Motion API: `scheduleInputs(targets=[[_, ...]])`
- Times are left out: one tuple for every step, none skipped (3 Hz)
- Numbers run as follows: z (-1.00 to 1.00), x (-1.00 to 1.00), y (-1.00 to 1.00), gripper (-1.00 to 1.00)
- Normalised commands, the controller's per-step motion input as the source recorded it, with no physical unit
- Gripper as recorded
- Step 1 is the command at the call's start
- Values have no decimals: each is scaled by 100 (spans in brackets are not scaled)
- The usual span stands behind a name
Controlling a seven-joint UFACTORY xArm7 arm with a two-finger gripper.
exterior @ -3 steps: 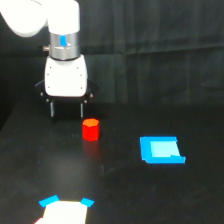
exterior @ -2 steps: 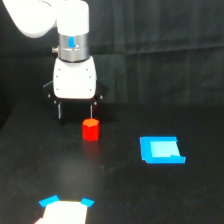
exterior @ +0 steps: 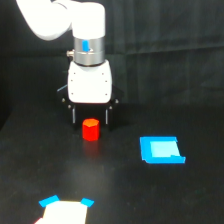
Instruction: Pick up the red object from the table
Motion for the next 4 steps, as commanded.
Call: scheduleInputs(targets=[[-54,-100,-85,81],[-100,-100,-100,43],[-13,-100,-52,33],[-30,-100,-38,39]])
